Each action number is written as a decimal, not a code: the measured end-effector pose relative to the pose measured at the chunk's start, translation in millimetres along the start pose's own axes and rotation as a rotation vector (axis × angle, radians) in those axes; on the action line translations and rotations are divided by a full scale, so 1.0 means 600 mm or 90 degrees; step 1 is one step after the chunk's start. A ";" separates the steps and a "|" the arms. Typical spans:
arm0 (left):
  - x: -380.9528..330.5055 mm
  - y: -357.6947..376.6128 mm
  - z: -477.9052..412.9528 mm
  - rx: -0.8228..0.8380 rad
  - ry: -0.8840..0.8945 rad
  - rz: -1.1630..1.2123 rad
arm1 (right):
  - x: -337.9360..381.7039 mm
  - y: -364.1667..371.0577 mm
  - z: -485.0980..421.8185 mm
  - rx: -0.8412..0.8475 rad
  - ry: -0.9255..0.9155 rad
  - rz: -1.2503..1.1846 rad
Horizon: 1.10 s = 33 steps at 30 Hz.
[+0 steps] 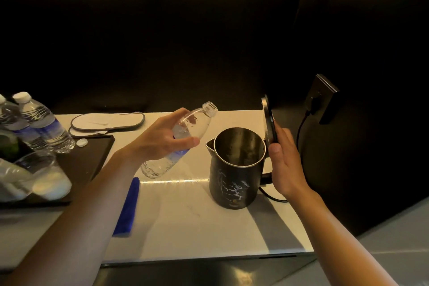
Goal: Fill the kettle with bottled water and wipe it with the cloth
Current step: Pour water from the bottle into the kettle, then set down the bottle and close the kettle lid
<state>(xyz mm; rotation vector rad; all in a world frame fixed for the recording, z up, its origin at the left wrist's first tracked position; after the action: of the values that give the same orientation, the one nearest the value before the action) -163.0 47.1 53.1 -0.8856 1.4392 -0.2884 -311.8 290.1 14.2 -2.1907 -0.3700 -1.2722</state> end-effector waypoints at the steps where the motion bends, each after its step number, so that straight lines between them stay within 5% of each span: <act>1: 0.005 -0.001 0.001 -0.028 0.007 0.030 | -0.001 0.000 0.000 0.000 -0.004 0.000; 13: 0.148 0.026 0.000 -0.431 -0.067 0.108 | -0.011 0.001 0.000 -0.011 -0.023 0.029; 33: 0.245 0.034 -0.001 -0.441 -0.151 0.110 | -0.012 0.003 0.005 -0.029 -0.007 0.033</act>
<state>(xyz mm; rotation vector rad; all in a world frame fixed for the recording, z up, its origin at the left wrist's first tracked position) -146.6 -37.0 -68.0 -1.2859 1.3912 0.4641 -312.5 291.0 6.1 -2.2313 -0.2894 -1.2523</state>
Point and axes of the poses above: each hand's wrist, its own z-axis away from the middle knuckle, its own y-axis out of the palm, x = y × z, the point moved 4 cm from there along -z, towards the middle knuckle, and after that the axes turned 1 degree about -z, right-handed, at the moved point
